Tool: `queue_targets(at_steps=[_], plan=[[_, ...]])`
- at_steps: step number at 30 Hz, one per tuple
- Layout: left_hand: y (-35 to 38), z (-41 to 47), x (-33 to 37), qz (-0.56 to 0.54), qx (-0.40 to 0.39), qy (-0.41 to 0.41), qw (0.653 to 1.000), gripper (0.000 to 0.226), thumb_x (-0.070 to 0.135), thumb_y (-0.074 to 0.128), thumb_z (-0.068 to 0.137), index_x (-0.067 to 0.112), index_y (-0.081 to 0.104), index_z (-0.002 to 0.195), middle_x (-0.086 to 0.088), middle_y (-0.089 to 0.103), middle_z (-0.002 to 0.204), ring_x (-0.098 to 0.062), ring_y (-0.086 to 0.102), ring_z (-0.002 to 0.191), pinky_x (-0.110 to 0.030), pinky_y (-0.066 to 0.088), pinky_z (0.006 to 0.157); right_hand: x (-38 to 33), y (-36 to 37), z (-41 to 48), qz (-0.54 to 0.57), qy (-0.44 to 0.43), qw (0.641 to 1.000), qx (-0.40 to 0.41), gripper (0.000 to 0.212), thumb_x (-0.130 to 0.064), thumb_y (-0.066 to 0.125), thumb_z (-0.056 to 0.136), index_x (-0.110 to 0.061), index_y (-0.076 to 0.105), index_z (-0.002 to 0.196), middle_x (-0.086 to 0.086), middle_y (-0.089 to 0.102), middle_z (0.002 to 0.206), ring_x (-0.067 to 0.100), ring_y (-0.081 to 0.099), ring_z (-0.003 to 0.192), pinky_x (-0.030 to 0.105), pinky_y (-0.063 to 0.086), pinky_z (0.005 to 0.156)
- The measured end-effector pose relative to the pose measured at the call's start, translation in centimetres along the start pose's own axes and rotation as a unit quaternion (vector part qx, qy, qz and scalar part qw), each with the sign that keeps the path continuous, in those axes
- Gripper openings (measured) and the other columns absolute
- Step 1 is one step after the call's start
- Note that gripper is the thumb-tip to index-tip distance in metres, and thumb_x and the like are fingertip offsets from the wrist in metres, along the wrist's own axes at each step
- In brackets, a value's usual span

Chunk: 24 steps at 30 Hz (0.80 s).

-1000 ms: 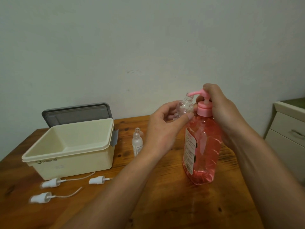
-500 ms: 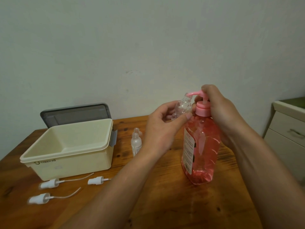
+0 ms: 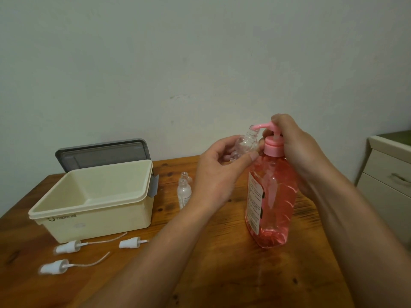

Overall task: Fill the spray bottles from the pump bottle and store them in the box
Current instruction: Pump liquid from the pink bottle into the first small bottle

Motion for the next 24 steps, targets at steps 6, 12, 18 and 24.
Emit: queue_targets(at_steps=[6,12,18,24], plan=[[-0.12,-0.05,0.18,-0.002,0.001,-0.001,1.000,0.041,0.023,0.078,0.079,0.028,0.060,0.116,0.008,0.067,0.108,-0.004,0.062,0.096,-0.007,0.050,0.075,0.13,-0.03,0.08,-0.008,-0.002,1.000,0.001,0.036,-0.047,0.046,0.093,-0.017,0.061,0.080,0.001,0.063,0.066,0.017,0.058,0.058,0.038,0.047,0.067],[-0.13,-0.07,0.10,-0.013,0.003,-0.002,1.000,0.038,0.021,0.078,0.079,0.028,0.058,0.111,0.009,0.067,0.104,-0.002,0.063,0.091,-0.006,0.050,0.071,0.21,-0.14,0.14,-0.013,-0.002,1.000,-0.007,0.034,-0.045,0.046,0.092,-0.017,0.062,0.083,0.003,0.065,0.069,0.021,0.058,0.067,0.040,0.046,0.069],[-0.22,0.07,-0.08,-0.005,0.007,0.000,1.000,0.040,0.025,0.078,0.079,0.028,0.059,0.114,0.008,0.067,0.109,-0.007,0.064,0.098,-0.011,0.052,0.078,0.25,-0.08,0.24,-0.021,-0.006,1.000,0.003,0.037,-0.049,0.046,0.091,-0.018,0.063,0.080,0.000,0.066,0.063,0.020,0.060,0.063,0.039,0.047,0.067],[-0.12,0.21,-0.34,-0.019,0.011,-0.004,1.000,0.041,0.021,0.078,0.079,0.023,0.061,0.116,0.003,0.068,0.111,-0.012,0.066,0.098,-0.017,0.055,0.081,0.01,-0.06,0.12,-0.007,-0.009,1.000,0.001,0.033,-0.041,0.046,0.093,-0.016,0.060,0.078,0.001,0.062,0.063,0.021,0.056,0.066,0.033,0.043,0.060]])
Point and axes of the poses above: each hand's wrist, its own z-axis towards the middle knuckle, its own y-axis out of the palm, x = y × z, the point moved 3 cm from there along z, towards the middle knuckle
